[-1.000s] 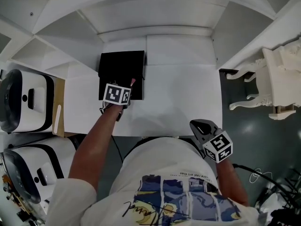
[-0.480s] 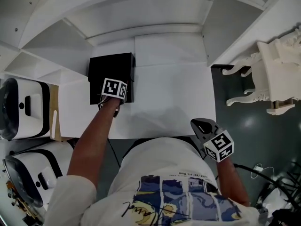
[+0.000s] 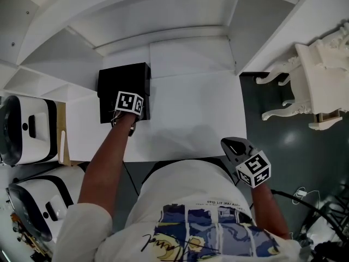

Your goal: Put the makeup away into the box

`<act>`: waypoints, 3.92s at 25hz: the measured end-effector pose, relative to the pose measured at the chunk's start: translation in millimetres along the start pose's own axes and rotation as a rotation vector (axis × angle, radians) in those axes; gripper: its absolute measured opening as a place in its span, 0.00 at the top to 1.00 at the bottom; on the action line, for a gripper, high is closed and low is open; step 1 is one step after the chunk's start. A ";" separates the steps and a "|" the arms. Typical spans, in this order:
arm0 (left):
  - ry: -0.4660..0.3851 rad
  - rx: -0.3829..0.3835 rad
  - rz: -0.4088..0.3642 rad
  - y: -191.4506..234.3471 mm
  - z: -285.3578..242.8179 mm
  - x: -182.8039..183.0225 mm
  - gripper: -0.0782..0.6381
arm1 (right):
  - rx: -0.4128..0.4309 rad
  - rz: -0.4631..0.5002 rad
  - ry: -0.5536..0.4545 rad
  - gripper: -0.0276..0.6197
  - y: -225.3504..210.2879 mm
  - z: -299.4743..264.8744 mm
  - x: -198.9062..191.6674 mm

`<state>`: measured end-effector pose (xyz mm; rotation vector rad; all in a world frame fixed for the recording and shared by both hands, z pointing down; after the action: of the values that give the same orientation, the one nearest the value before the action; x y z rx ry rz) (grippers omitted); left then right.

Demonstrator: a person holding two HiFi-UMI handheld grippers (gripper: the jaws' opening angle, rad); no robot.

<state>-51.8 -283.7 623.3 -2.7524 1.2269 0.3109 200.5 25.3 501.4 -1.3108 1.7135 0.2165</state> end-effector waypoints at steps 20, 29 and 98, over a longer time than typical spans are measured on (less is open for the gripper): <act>-0.107 0.016 0.078 2.6 32.9 -8.9 0.76 | 0.060 0.024 -0.003 0.91 -10.3 9.1 -11.3; -0.278 0.061 0.107 -4.8 95.0 -52.2 0.79 | 0.163 0.025 0.016 0.91 -2.3 -9.0 -22.8; -0.747 -0.394 -0.178 -40.3 300.2 -382.0 0.87 | 0.175 0.287 0.047 0.92 361.8 -116.1 -32.3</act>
<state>-313.0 74.4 420.3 -2.5623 0.7666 1.5194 -164.7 123.9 452.8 -0.9474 1.9131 0.1962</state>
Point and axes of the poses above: the fingertips, and each gripper's own axes: z backward along the fingers, y to its left, x out of its top, the point moved 4 cm from there along z, backward along the fingers, and after that the axes turned 9 degrees about x, right-handed, at the moved point
